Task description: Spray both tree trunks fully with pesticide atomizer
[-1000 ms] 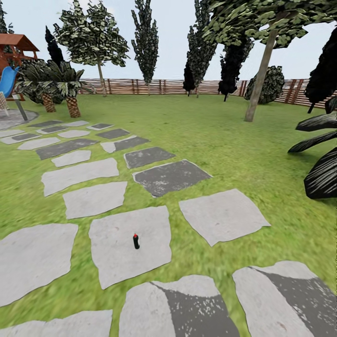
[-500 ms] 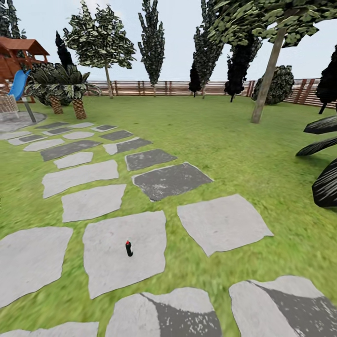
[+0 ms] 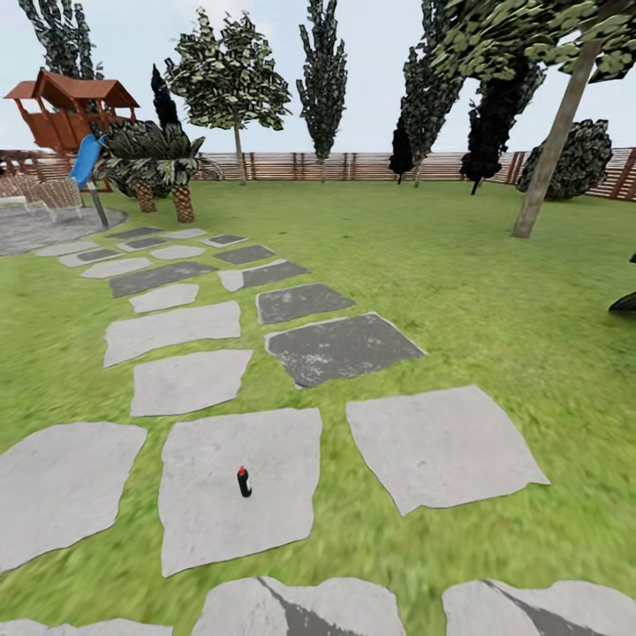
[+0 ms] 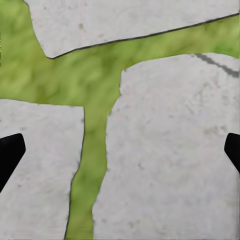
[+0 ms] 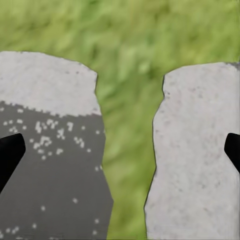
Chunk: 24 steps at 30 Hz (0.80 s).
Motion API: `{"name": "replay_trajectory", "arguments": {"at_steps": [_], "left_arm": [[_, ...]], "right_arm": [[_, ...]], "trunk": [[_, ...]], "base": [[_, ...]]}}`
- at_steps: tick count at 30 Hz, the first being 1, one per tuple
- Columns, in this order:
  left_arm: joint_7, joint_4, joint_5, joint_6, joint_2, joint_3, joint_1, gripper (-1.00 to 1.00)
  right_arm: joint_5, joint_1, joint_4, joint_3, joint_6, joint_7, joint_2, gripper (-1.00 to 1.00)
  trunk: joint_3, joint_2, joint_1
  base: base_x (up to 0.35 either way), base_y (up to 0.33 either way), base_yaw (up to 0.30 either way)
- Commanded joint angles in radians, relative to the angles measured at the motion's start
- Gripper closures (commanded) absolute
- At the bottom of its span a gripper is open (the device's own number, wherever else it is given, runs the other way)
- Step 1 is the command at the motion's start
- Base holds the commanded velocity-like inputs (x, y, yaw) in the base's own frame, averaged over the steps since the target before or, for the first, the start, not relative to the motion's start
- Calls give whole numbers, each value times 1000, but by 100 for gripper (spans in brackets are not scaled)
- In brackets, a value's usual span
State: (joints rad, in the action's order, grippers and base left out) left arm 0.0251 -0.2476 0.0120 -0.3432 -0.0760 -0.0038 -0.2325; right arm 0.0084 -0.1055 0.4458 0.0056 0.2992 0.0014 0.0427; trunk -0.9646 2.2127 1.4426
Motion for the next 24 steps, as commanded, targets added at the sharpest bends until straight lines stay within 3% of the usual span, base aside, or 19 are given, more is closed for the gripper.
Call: {"name": "replay_trajectory", "arguments": {"at_steps": [1, 17, 24], "left_arm": [[2, 1, 1, -3, 0, -1, -1, -100], [4, 1, 2, -3, -1, -1, -1, -100], [6, 1, 2, -3, -1, -1, -1, -100]], "right_arm": [[1, 0, -1, 1, 3, 0, 0, -100], [1, 0, 0, 1, 3, 0, 0, -100], [3, 0, -1, 1, 4, 1, 2, -100]], "trunk": [[-1, 0, 0], [-1, 0, 0], [-1, 0, 0]], "base": [[245, -197, 232], [267, -171, 228], [289, -20, 50]]}}
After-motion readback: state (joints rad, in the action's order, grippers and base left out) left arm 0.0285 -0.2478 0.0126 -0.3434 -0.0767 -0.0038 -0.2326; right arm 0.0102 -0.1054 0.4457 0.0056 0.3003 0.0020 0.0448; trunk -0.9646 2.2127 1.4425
